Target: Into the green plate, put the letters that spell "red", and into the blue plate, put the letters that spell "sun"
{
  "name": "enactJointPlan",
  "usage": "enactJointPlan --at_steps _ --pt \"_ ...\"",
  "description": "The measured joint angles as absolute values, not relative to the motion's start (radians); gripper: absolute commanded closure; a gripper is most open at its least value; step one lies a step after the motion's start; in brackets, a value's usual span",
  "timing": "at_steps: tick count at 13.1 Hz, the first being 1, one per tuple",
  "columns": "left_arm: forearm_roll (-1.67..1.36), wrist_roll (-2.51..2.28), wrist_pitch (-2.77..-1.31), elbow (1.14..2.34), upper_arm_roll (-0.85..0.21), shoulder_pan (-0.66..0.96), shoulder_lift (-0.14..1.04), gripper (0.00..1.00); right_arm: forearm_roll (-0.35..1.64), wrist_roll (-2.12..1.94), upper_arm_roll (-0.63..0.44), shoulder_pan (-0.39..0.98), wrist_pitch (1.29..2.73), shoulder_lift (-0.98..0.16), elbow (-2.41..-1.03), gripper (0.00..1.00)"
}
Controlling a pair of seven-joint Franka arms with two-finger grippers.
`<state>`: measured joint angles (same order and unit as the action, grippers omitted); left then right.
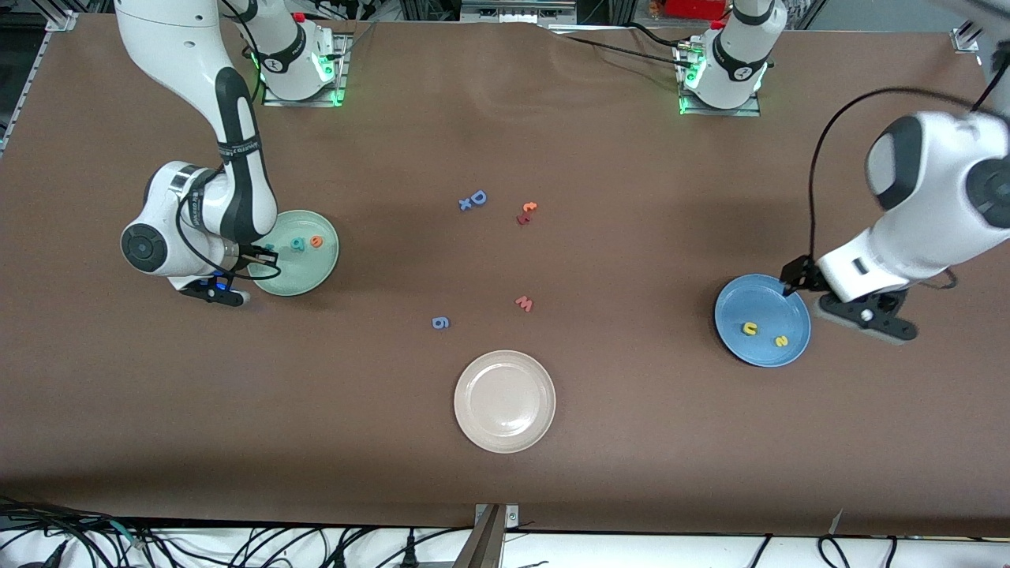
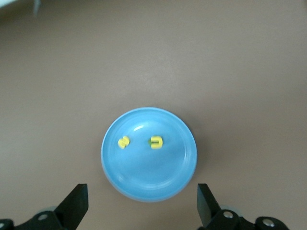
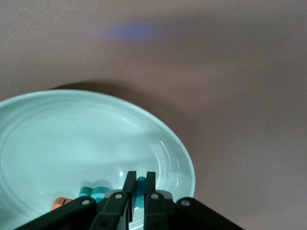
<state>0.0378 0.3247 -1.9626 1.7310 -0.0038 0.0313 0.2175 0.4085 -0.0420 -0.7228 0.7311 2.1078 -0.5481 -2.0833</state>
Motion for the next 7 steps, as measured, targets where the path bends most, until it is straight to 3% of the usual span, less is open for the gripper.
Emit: enactJointPlan --at_steps 1,2,7 --pt "0.038 0.325 -1.9 1.69 -0.003 0.031 0.199 0.0 0.409 -0.042 -0.72 0.731 2.108 -0.55 -2.083 0.14" --pt "0.038 0.325 -1.851 1.651 -0.002 0.031 0.19 0.0 0.409 -0.042 -0.719 0.731 2.107 -0.551 -2.083 0.0" --pt "0.038 0.325 -1.782 1.567 0.014 0.024 0.178 0.0 0.41 -0.042 -0.717 0.736 2.1 -0.552 -2.072 0.0"
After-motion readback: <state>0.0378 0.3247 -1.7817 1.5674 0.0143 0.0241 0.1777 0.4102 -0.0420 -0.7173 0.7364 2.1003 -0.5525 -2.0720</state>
